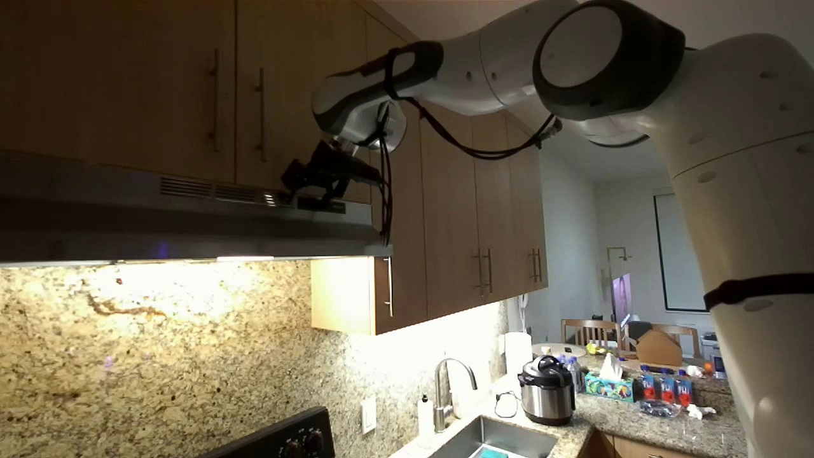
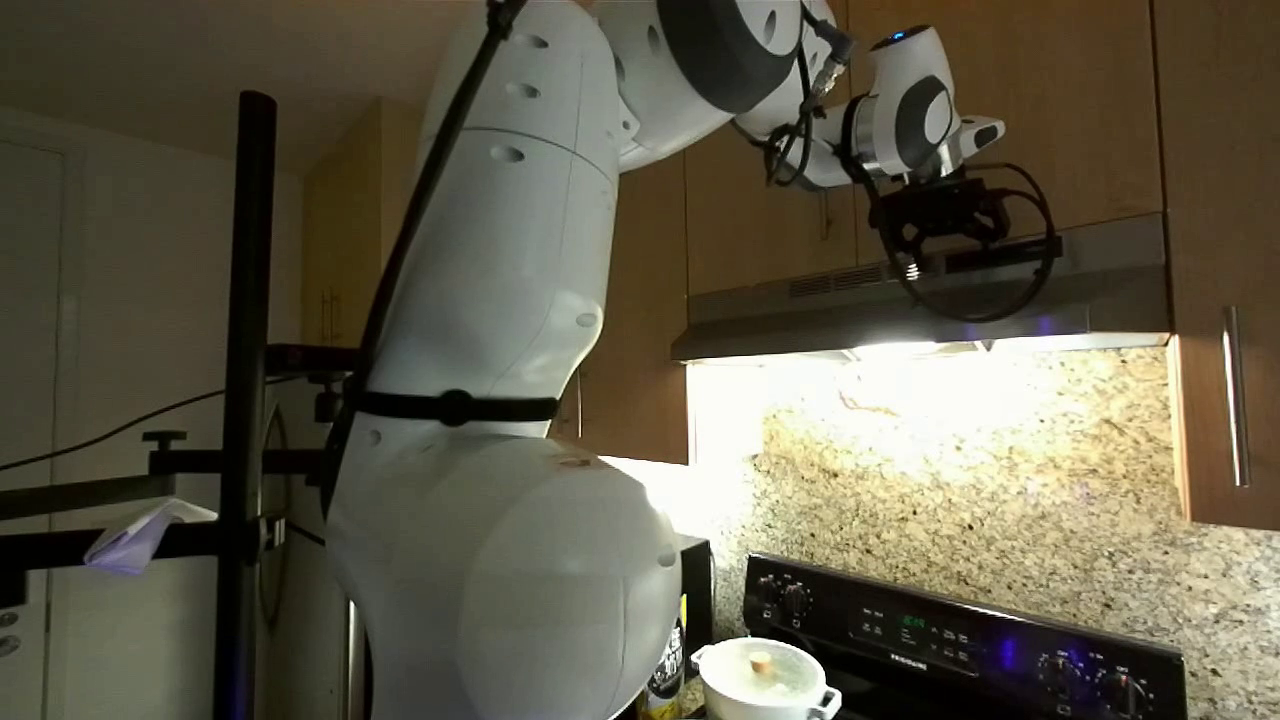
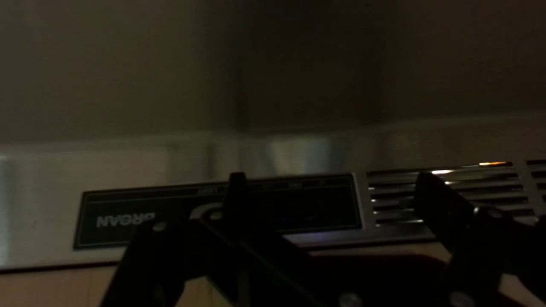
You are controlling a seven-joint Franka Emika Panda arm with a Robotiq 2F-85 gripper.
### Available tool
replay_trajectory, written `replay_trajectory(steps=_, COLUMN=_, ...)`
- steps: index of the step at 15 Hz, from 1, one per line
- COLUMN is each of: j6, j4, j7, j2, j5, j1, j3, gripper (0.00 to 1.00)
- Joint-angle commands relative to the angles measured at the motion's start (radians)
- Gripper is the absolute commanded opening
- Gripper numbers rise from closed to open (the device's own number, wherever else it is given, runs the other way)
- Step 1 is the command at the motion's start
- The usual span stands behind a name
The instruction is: Turn on the light of the oven filter
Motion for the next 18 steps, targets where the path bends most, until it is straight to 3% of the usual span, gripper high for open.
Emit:
replay_trajectory(steps=1, j6=0.004, j4=0.029, j7=-0.001, j2=0.026, j5=0.005, j1=0.01, j3=0.01, gripper=1.0)
replay_trajectory(steps=7, j6=0.04, j4=-0.07, j7=0.051, j2=-0.061, j5=-0.059, j1=0.021, j3=-0.002, gripper=1.0)
replay_trajectory(steps=10, j6=0.058, j4=-0.119, j7=0.14, j2=-0.107, j5=-0.133, j1=0.031, j3=-0.008, gripper=1.0)
replay_trajectory(steps=16, j6=0.016, j4=-0.229, j7=0.487, j2=-0.233, j5=-0.394, j1=0.061, j3=0.016, gripper=1.0)
replay_trajectory(steps=18, j6=-0.009, j4=-0.273, j7=0.612, j2=-0.27, j5=-0.486, j1=0.045, j3=0.056, gripper=1.0)
